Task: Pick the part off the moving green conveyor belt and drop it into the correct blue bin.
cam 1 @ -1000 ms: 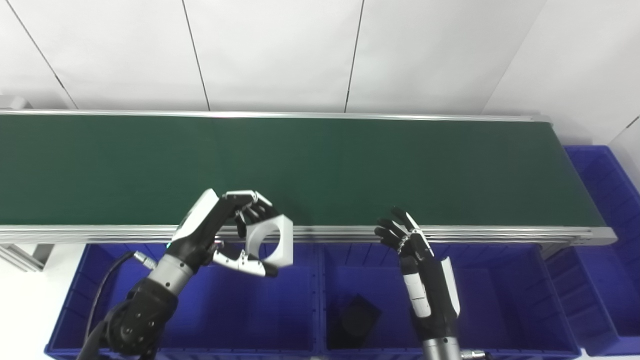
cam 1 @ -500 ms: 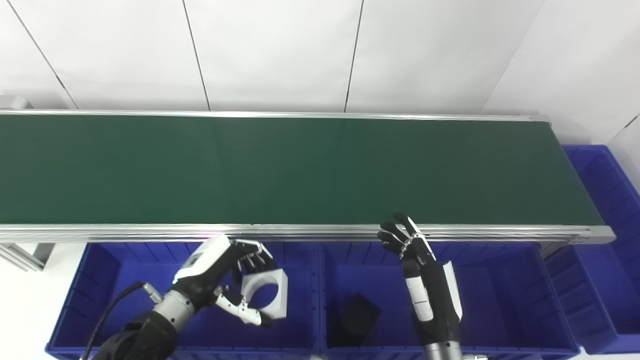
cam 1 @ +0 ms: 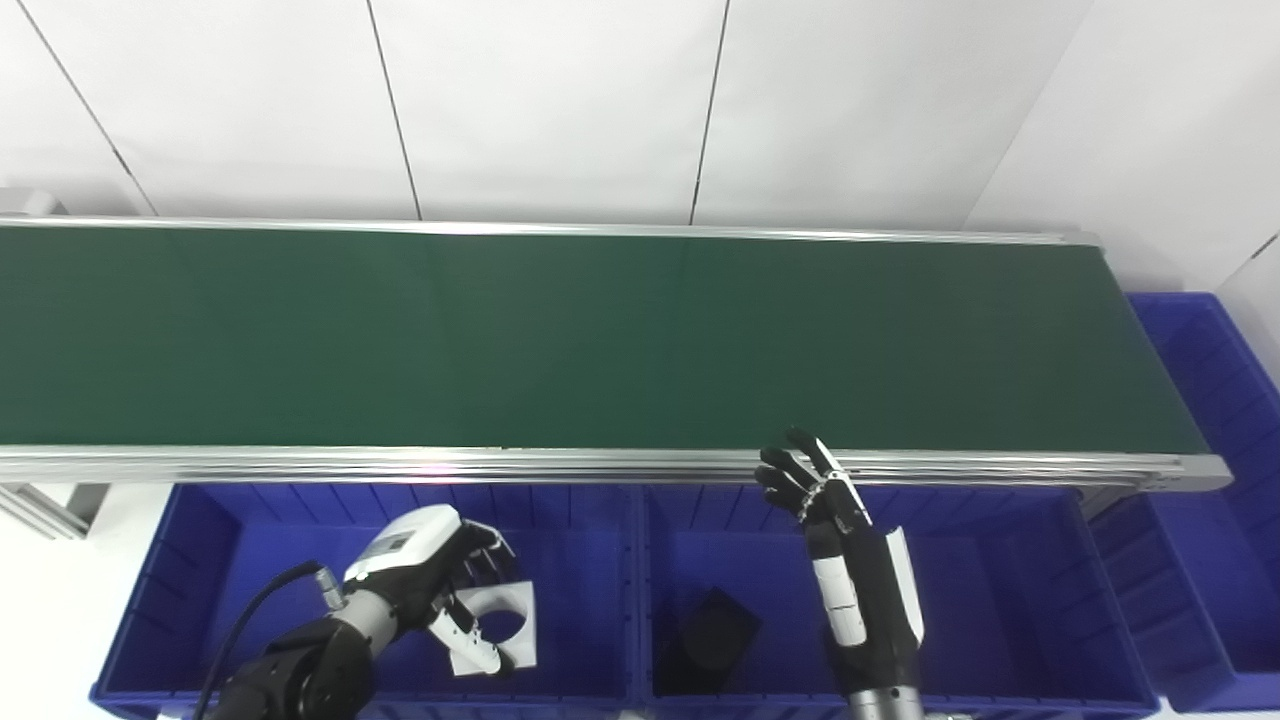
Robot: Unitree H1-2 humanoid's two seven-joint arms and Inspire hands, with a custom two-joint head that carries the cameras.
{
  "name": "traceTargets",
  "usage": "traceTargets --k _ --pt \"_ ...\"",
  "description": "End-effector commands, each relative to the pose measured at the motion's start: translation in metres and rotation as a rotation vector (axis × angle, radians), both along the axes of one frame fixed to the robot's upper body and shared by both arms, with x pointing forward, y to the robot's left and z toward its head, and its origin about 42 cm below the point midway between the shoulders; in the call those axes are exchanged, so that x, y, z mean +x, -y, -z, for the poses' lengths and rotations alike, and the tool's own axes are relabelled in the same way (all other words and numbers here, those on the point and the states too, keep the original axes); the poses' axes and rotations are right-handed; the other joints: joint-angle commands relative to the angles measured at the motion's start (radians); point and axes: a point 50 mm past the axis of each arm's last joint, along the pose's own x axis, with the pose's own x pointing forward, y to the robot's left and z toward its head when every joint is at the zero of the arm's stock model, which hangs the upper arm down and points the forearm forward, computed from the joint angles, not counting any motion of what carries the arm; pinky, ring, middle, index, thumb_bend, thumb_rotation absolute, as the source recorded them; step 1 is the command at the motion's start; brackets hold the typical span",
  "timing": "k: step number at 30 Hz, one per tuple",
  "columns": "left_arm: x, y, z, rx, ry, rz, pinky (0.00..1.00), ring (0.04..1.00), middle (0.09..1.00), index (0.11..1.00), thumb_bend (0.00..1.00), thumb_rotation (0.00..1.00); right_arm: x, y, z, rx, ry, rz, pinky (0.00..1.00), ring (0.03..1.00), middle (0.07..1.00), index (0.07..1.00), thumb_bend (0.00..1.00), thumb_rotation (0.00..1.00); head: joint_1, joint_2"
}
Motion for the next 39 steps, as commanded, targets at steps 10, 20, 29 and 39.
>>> traceTargets --k 10,20,29,39 --pt "0.007 -0.013 -0.022 -0.438 0.061 -0.048 0.85 1.0 1.0 1.0 0.89 0.43 0.001 -0.002 -0.008 -0.001 0.022 -0.012 0.79 0.81 0.832 0.899 0.69 0.9 -0.003 -0.011" --pt "-0.007 0.0 -0.024 -1.133 0.346 -0.222 0.83 0.874 0.897 0.915 0.92 0.63 -0.002 -0.002 -0.008 -0.009 0.008 -0.016 0.81 0.833 0.858 0.911 0.69 0.83 -0.009 -0.024" --pt "-0.019 0.006 -0.024 -1.207 0.448 -0.283 0.83 0.858 0.884 0.911 0.91 0.7 -0.003 0.001 -0.006 -0.015 -0.011 -0.011 0.83 0.837 0.862 0.912 0.71 0.87 -0.003 -0.029" --pt "-0.021 0.007 -0.023 -1.225 0.467 -0.298 0.8 0.843 0.862 0.874 0.9 0.66 -0.003 0.001 -0.005 -0.018 -0.011 -0.013 0.84 0.835 0.861 0.917 0.7 0.89 0.001 -0.036"
